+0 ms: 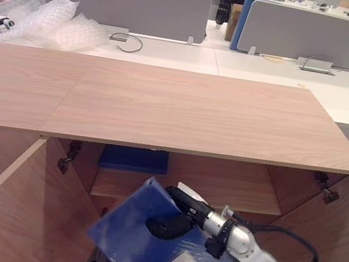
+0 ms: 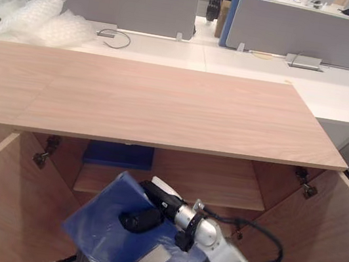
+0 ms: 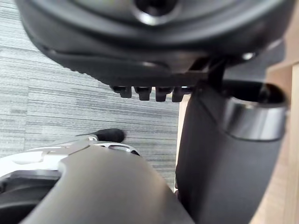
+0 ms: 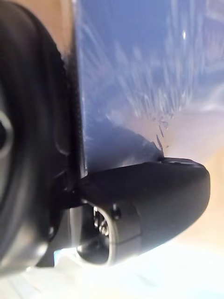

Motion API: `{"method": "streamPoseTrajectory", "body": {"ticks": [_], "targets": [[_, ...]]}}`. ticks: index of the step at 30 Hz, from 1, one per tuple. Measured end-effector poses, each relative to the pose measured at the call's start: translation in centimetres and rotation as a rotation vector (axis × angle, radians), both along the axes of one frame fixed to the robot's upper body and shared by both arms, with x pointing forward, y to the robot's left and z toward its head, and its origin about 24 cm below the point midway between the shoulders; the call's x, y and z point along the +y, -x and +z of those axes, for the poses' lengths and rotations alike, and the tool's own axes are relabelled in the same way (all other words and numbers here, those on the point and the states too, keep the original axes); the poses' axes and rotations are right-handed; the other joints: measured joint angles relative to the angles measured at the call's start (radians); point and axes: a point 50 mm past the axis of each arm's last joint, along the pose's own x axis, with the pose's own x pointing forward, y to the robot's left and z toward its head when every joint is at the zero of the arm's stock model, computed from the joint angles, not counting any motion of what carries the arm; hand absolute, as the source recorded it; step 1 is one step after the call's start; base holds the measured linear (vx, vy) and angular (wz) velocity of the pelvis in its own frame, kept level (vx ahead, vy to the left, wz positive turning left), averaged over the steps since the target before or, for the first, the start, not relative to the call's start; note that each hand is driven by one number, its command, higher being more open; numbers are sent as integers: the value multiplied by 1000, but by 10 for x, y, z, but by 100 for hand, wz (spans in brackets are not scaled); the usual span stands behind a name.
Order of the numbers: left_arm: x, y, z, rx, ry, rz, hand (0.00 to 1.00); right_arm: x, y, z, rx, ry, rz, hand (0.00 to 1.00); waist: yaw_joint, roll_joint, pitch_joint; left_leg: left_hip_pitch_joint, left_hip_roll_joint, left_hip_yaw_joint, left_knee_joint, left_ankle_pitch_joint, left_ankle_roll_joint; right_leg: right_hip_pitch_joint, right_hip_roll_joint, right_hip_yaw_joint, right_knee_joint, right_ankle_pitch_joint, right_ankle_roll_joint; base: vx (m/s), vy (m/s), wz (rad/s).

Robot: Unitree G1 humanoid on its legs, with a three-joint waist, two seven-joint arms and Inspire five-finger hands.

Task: Walk over to the cabinet, pick up the folder, carry it to the office cabinet, place the folder inside the office cabinet, then close the office cabinet door

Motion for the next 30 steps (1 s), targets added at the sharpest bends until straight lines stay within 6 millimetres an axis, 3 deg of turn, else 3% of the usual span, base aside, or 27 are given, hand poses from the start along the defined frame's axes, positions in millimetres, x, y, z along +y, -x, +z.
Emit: {"method": "streamPoseTrajectory", "body": {"ticks": [2,7,10,15,23,25,26,27,28,30], "targets": [[-5,0,-1,-1,3,21,100,-19,-3,-19,134,-43,-183,0,-4,11,6,-3,-1,-11,0,1,1,2,-4,-10,-1,-1,2,-8,-10,14],[-3,3,0,-7,-37,68,100,-68,-4,-56,387,-216,-664,0,-2,3,1,-16,-6,-43,0,5,3,14,-2,-42,-25,0,7,28,-10,16],[-2,4,0,-1,-55,108,100,-86,5,-78,594,-637,-1195,0,-4,12,7,-22,-5,-66,-1,6,5,27,1,-56,-47,5,9,43,-25,13],[-6,1,2,-22,-52,110,100,-101,10,-85,660,-991,-1527,0,1,30,16,-35,-6,-74,-5,11,10,28,4,-61,-69,21,9,3,-2,2],[-10,2,3,-35,-38,133,100,-136,-13,-61,418,-1475,-1780,0,2,58,46,-41,-10,-78,-21,29,10,24,0,-66,-83,41,8,-49,11,2],[-10,-8,6,-83,-36,142,100,-141,-29,-44,328,-1577,-1764,0,3,65,92,-109,5,-75,95,-19,13,2,-3,-62,-66,45,6,-131,-8,-3],[-11,-19,10,-135,-27,158,100,-143,-46,-25,259,-1642,-1712,0,4,89,127,-223,41,-75,274,-94,11,-50,10,-58,-18,40,-1,-162,-34,-9],[-13,-24,11,-160,-17,167,100,-143,-54,-15,230,-1666,-1682,0,4,106,144,-267,62,-76,347,-125,11,-79,21,-53,17,29,-5,-229,-37,-23],[-19,-38,15,-218,8,192,100,-143,-73,10,166,-1730,-1587,0,7,146,182,-368,112,-77,511,-191,14,-170,42,-41,149,-19,-10,-163,-11,-25],[-22,-54,19,-271,25,208,100,-136,-93,40,121,-1793,-1466,0,18,158,225,-456,142,-77,660,-255,13,-296,35,-25,365,-110,-14,-137,-12,-25]]}}
